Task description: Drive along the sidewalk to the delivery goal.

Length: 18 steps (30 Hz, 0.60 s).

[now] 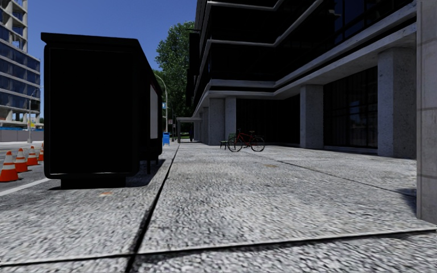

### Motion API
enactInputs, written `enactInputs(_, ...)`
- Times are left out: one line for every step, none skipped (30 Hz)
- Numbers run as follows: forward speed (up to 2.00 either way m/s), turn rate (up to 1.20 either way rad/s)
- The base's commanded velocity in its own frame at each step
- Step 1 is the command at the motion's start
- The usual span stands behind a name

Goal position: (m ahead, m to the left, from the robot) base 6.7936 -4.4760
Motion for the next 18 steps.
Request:
enactInputs(1.31,0.0)
enactInputs(1.31,0.0)
enactInputs(1.31,0.0)
enactInputs(1.31,0.0)
enactInputs(1.31,0.0)
enactInputs(1.31,0.0)
enactInputs(1.31,0.0)
enactInputs(1.31,0.0)
enactInputs(1.31,0.0)
enactInputs(1.31,0.0)
enactInputs(1.31,0.0)
enactInputs(1.31,0.0)
enactInputs(1.31,0.0)
enactInputs(1.31,0.0)
enactInputs(1.31,0.0)
enactInputs(1.31,0.0)
enactInputs(1.31,0.0)
enactInputs(1.31,0.0)
